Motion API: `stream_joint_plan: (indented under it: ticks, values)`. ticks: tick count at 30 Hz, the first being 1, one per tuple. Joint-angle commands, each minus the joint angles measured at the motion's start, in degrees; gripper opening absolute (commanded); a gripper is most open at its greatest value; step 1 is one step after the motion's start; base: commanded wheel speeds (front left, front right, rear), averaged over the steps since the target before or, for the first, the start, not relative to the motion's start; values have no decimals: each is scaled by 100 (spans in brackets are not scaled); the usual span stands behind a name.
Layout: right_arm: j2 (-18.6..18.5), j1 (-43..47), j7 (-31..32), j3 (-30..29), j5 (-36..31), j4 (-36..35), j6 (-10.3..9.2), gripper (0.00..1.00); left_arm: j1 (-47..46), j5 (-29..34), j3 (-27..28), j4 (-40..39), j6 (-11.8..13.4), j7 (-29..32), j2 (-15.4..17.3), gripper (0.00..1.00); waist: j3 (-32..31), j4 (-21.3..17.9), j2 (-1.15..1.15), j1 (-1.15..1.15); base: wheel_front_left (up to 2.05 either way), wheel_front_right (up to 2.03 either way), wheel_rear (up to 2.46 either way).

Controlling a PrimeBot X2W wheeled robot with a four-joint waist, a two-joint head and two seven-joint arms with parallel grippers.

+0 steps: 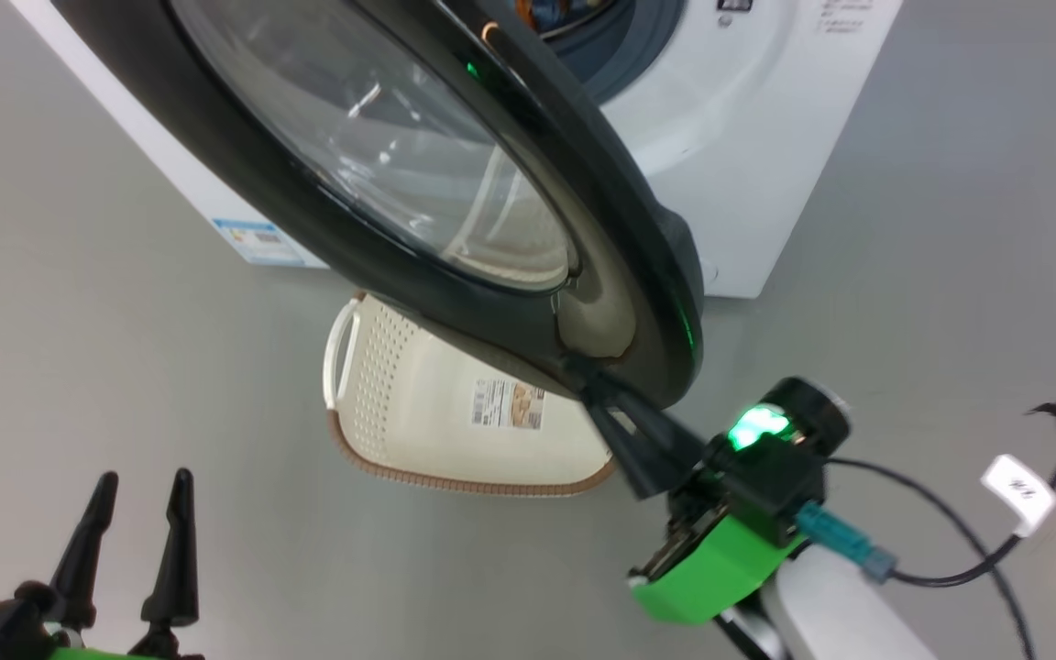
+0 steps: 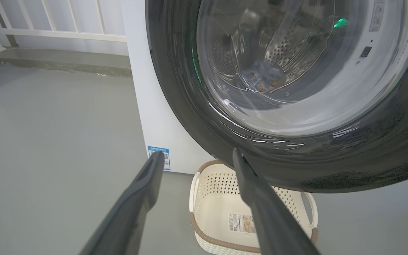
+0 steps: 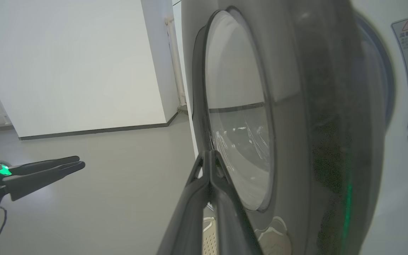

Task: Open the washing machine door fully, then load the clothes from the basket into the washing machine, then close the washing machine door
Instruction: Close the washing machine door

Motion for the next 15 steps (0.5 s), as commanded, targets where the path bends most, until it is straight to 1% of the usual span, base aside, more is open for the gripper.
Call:
stream_joint_plan:
  ticks: [1,6,7,15]
  values:
    - [152,-123,-20,-51,-22,-242,9,0,-222,-68,156,-148,-17,-53,213,100,264,116,0,0,0,0,0]
    - [153,-219,-20,-488,-87,-452,9,0,-337,-167,30,-177,-17,-54,320,100,430,129,0,0,0,0,0]
    - [153,-219,-20,-488,-87,-452,9,0,-337,-167,30,-177,-17,-54,320,100,430,129,0,0,0,0,0]
    - [154,-482,-20,-1167,-95,-598,9,0,-472,-268,-71,-200,-17,-54,459,100,678,102,0,0,0,0,0]
